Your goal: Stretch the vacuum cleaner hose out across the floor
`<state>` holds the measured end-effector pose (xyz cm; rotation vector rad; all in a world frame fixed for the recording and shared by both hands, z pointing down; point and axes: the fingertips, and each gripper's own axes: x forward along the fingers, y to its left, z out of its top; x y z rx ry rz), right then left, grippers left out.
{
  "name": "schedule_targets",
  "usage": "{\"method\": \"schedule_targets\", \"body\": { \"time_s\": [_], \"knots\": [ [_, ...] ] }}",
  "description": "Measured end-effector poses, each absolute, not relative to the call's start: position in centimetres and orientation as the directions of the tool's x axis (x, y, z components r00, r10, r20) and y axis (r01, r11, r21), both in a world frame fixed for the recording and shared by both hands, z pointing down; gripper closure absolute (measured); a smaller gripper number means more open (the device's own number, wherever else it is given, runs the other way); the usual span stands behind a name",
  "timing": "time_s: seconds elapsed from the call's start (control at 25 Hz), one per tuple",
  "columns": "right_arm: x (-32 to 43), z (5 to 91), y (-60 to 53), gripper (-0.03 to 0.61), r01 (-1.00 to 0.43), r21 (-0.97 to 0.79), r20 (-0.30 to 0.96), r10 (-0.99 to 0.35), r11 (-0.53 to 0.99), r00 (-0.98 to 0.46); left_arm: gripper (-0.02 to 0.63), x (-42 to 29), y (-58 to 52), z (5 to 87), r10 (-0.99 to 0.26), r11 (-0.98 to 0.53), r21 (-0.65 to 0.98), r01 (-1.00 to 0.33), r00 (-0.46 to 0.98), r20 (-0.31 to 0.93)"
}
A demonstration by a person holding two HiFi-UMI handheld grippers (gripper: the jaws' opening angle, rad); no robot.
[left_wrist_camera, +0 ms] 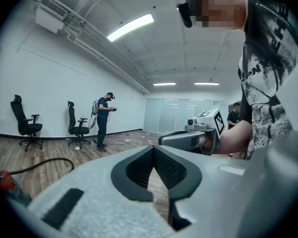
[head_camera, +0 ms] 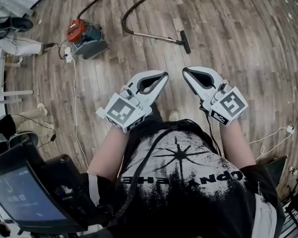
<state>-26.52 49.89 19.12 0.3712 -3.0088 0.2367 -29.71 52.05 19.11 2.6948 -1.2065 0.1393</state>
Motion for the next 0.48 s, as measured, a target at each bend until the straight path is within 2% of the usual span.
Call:
{"method": "schedule_targets", "body": {
  "time_s": [0.2,0.48],
  "knots": [
    [-30.9,19.1,44.9,0.572,-0.229,-0.118,0.140,-0.212,0.966,-0.967,0.614,-33.6,47.2,20.7,-0.729,-0.643,0.165,-0.748,0.664,0.166],
    [-38.3,17.4,34.8,0.572,-0.319,-0.106,0.136,-0.304,0.942,-0.943,0.614,-40.6,38.4,19.9,-0.662,-0.718,0.158,-0.678,0.735,0.144]
  ]
}}
